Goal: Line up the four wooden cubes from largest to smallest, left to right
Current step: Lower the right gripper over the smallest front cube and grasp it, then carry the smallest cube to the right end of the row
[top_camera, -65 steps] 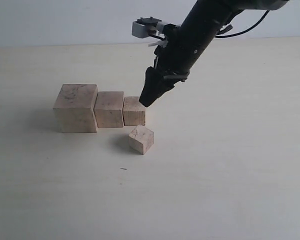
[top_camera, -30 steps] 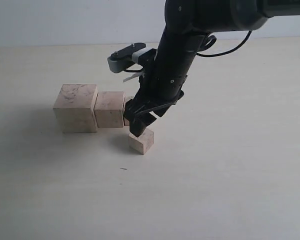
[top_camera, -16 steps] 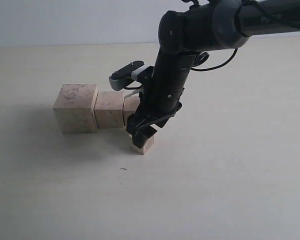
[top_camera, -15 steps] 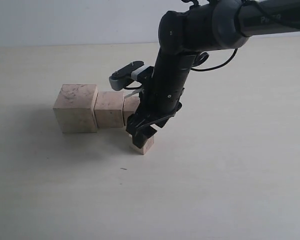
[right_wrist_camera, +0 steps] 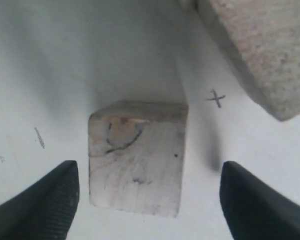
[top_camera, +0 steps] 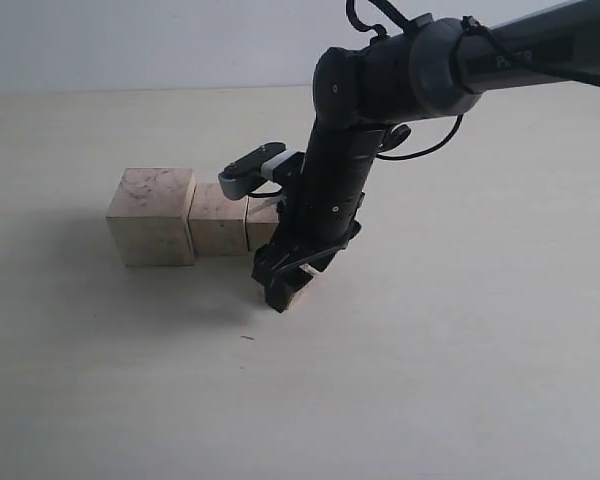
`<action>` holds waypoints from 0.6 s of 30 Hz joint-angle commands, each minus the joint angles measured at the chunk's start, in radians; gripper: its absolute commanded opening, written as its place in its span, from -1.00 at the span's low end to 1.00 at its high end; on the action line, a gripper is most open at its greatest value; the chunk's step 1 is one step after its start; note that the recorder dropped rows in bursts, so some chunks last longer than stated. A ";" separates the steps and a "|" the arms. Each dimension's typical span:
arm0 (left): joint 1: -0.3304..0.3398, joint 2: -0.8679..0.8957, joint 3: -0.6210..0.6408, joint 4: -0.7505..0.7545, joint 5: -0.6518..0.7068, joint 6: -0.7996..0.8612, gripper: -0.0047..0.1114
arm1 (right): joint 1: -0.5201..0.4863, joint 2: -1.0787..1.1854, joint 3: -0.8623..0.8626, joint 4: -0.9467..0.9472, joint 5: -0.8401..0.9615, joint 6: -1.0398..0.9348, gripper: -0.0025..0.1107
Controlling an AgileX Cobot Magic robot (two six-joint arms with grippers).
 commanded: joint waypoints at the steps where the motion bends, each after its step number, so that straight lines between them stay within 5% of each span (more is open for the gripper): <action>1: 0.000 -0.007 0.000 0.001 -0.012 0.000 -0.92 | 0.004 -0.002 0.003 0.001 -0.015 -0.012 0.14; 8: 0.000 -0.007 0.000 0.001 -0.012 0.000 -0.92 | 0.004 -0.021 0.001 0.001 0.038 -0.009 -0.92; 18: 0.000 -0.007 0.000 0.001 -0.012 0.000 -0.92 | -0.020 -0.188 0.001 -0.296 0.145 -0.052 -0.96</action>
